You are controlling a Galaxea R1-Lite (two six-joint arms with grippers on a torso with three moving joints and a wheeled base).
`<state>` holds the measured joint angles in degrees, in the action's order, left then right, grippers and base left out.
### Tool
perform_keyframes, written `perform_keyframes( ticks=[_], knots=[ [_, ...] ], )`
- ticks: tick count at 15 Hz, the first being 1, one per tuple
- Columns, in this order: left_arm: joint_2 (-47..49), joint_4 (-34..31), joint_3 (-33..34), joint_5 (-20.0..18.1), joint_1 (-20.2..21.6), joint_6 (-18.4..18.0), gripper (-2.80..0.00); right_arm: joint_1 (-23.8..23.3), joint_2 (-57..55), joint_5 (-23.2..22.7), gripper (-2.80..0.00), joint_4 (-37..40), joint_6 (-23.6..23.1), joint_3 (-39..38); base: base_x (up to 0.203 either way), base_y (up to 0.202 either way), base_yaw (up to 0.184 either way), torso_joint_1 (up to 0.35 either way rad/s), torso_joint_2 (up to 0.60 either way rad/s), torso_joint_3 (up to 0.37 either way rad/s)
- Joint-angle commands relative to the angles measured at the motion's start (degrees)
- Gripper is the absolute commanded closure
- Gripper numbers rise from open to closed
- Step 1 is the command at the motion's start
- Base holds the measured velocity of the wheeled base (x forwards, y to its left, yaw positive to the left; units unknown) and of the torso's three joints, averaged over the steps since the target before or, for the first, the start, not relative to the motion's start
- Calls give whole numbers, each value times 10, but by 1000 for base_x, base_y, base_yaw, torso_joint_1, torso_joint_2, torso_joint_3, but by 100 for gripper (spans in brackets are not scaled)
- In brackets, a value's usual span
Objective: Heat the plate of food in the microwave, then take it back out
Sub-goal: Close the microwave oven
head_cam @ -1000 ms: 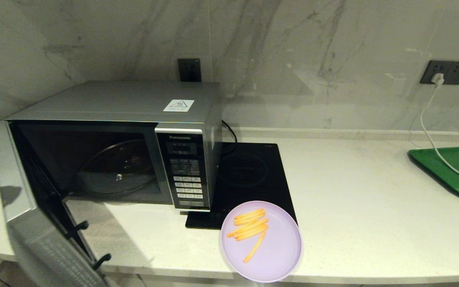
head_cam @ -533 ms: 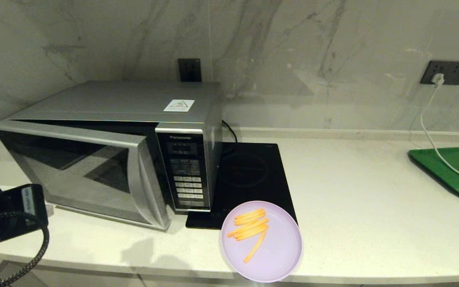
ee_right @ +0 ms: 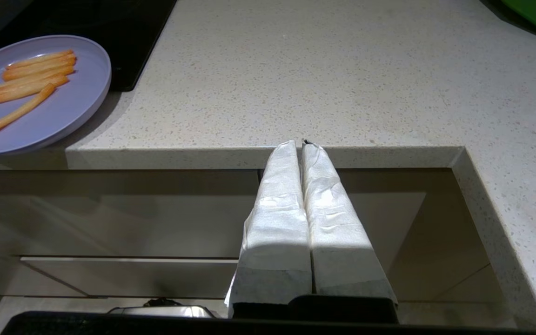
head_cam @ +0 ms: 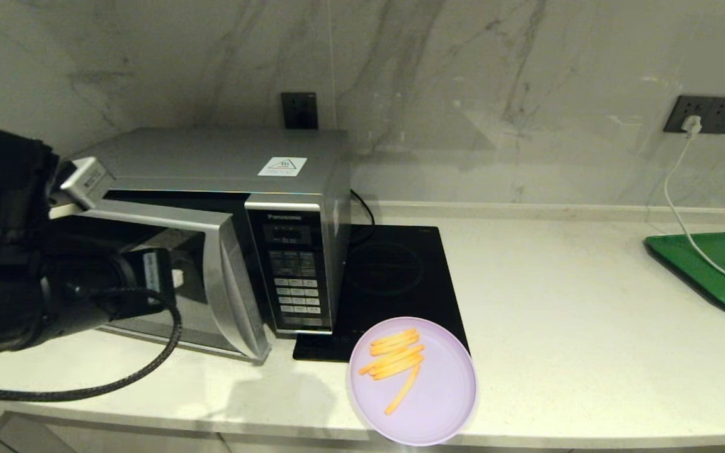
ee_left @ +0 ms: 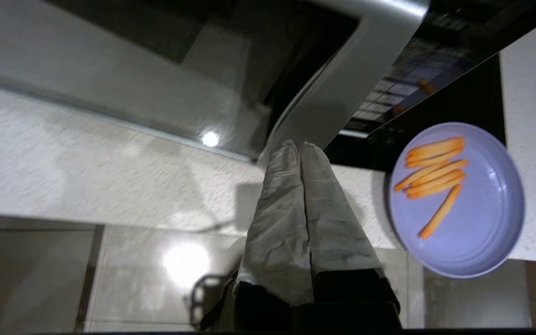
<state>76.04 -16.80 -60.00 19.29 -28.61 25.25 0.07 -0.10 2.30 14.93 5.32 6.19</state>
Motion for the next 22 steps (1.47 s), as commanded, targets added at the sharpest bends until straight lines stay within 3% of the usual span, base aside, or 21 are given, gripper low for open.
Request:
perform_keyframes(
  ticks=[1,8,18,22],
  knots=[
    [62,26,1,-25,10,1,0,0,0,0,0,1,0,0,0,0,0,0,0,0],
    [126,119,2,-68,69,-6,0,0,0,0,0,1,0,0,0,0,0,0,0,0],
    [129,143,2,-80,65,-12,0,0,0,0,0,1,0,0,0,0,0,0,0,0],
    [150,197,3,-79,65,-13,0,0,0,0,0,1,0,0,0,0,0,0,0,0]
  ],
)
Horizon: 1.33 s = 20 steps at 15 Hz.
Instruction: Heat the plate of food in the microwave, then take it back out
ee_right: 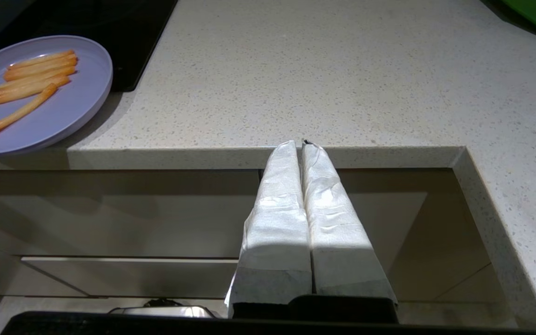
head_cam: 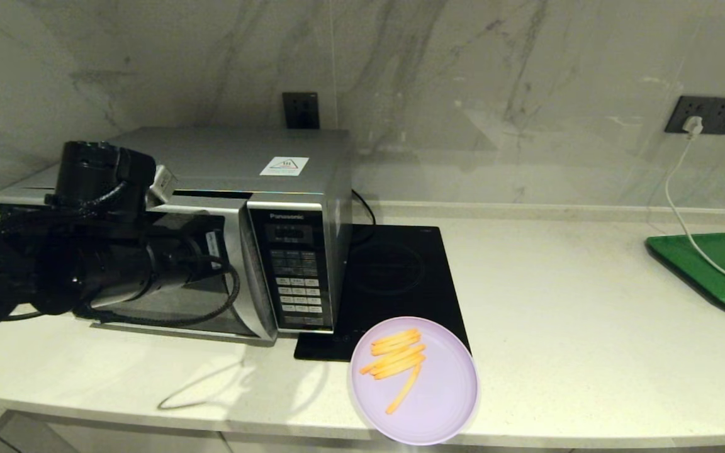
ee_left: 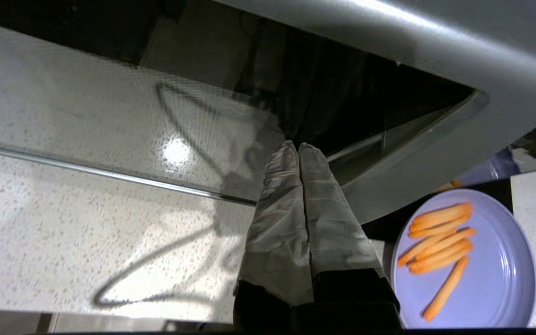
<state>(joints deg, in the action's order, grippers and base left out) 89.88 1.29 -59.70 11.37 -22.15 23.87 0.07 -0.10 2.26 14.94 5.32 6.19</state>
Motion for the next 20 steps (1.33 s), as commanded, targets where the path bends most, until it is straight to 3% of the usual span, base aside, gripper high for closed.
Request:
perform_keyframes(
  ticks=[1,7,11,15,17,20],
  knots=[
    [16,21,0,0,0,0,0,0,0,0,0,1,0,0,0,0,0,0,0,0],
    [36,56,2,0,-1,0,0,0,0,0,0,1,0,0,0,0,0,0,0,0],
    [-22,53,69,2,-5,-7,0,0,0,0,0,1,0,0,0,0,0,0,0,0],
    [-165,46,170,4,7,-66,0,0,0,0,0,1,0,0,0,0,0,0,0,0],
    [-250,3,182,4,23,-92,0,0,0,0,0,1,0,0,0,0,0,0,0,0],
    [-400,-134,167,11,34,-133,0,0,0,0,0,1,0,0,0,0,0,0,0,0]
  ],
)
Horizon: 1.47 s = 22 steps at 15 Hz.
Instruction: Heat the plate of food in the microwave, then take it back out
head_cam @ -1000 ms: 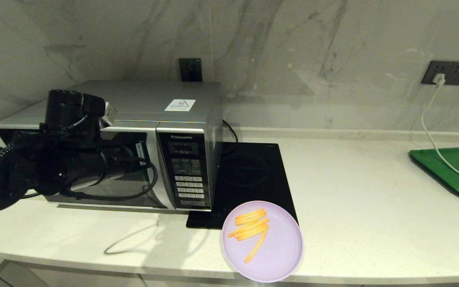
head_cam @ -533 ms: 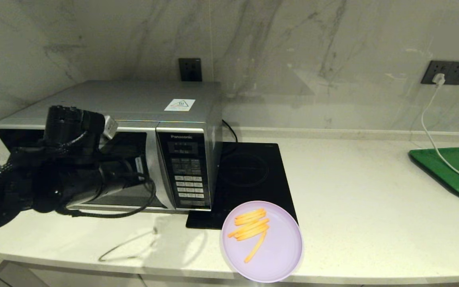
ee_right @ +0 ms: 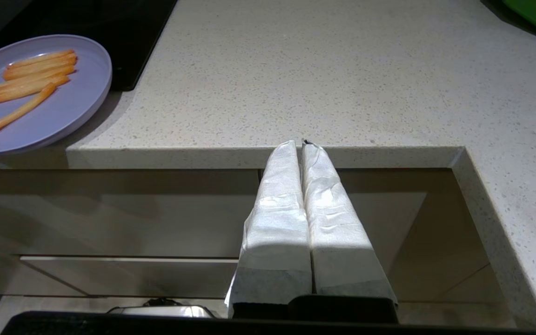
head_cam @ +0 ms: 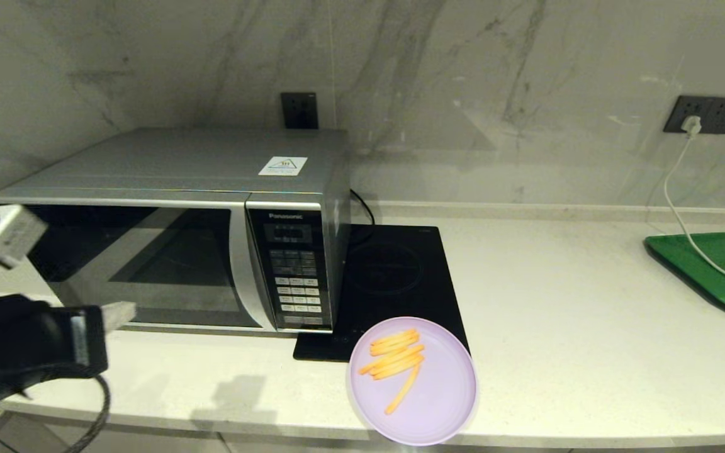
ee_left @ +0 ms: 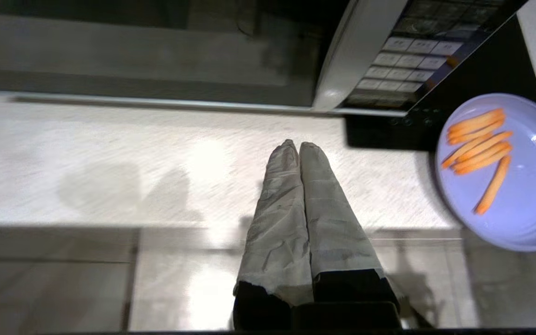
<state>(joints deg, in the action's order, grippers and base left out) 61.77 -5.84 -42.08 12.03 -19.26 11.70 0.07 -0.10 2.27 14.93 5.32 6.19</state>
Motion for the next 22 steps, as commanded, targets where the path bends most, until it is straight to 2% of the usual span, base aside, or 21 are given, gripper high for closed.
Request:
perform_keyframes(
  ticks=[1,4,5,6,8,9,12,14,16,18,20,21,22],
  knots=[
    [-170,-123,-24,13,7,-30,0,0,0,0,0,1,0,0,0,0,0,0,0,0],
    [-306,-288,-72,60,23,-93,0,0,0,0,0,1,0,0,0,0,0,0,0,0],
    [-344,-342,-89,74,47,-113,0,0,0,0,0,1,0,0,0,0,0,0,0,0],
    [-371,-390,-111,79,91,-137,0,1,0,0,0,1,0,0,0,0,0,0,0,0],
    [-425,-433,-139,57,159,-206,0,1,0,0,0,1,0,0,0,0,0,0,0,0],
    [-458,-442,-136,36,176,-228,0,0,0,0,0,1,0,0,0,0,0,0,0,0],
    [-557,-449,-93,-14,193,-265,0,0,0,0,0,1,0,0,0,0,0,0,0,0],
    [-613,-430,-21,-78,192,-250,0,0,0,0,0,1,0,0,0,0,0,0,0,0],
    [-617,-373,59,-105,193,-213,0,0,0,0,0,1,0,0,0,0,0,0,0,0],
    [-618,-260,184,-111,193,-194,0,0,0,0,0,1,0,0,0,0,0,0,0,0],
    [-618,-85,332,-114,193,-187,0,1,0,0,0,1,0,0,0,0,0,0,0,0],
    [-618,-24,386,-119,193,-182,0,1,0,0,0,1,0,0,0,0,0,0,0,0],
    [-618,-5,417,-124,193,-175,0,0,0,0,0,1,0,0,0,0,0,0,0,0]
  ],
)
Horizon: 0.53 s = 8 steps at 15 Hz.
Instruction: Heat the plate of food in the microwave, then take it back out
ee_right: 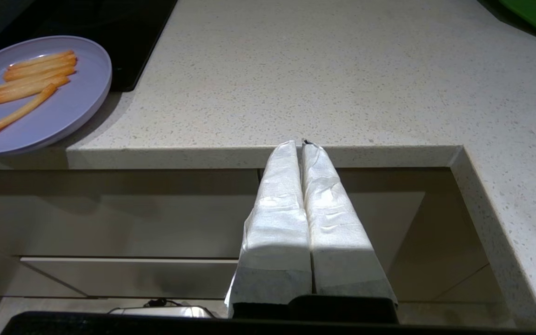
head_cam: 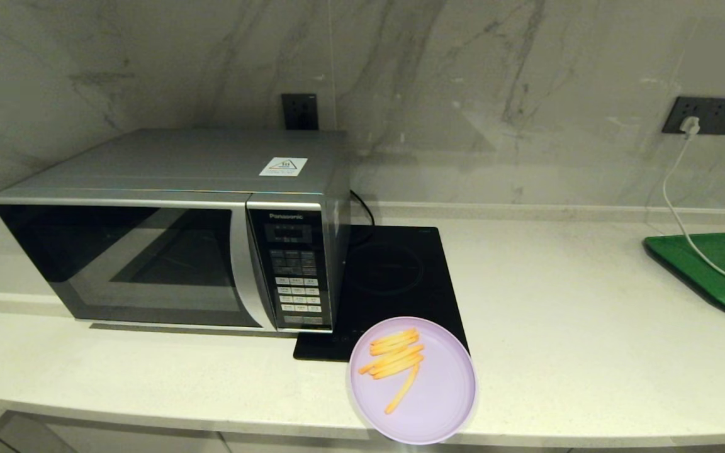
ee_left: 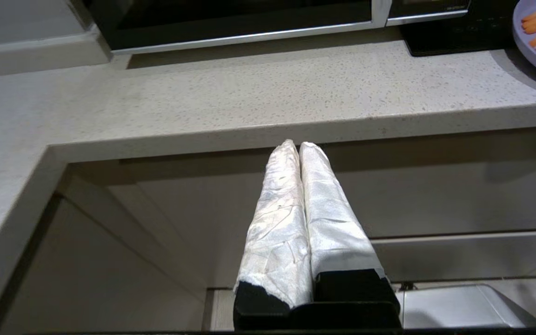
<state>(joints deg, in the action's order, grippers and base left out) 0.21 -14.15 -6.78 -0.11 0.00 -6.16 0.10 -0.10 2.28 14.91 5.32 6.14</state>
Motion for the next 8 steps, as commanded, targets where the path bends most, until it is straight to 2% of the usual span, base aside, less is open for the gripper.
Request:
perform_keyframes(
  ticks=[1,3,8],
  knots=[
    [-2,94,72,-7,1,13,0,1,0,0,0,1,0,0,0,0,0,0,0,0],
    [-3,115,56,-11,1,27,0,1,0,0,0,1,0,0,0,0,0,0,0,0],
    [-3,116,57,-9,1,55,0,1,0,0,0,1,0,0,0,0,0,0,0,0]
  ],
)
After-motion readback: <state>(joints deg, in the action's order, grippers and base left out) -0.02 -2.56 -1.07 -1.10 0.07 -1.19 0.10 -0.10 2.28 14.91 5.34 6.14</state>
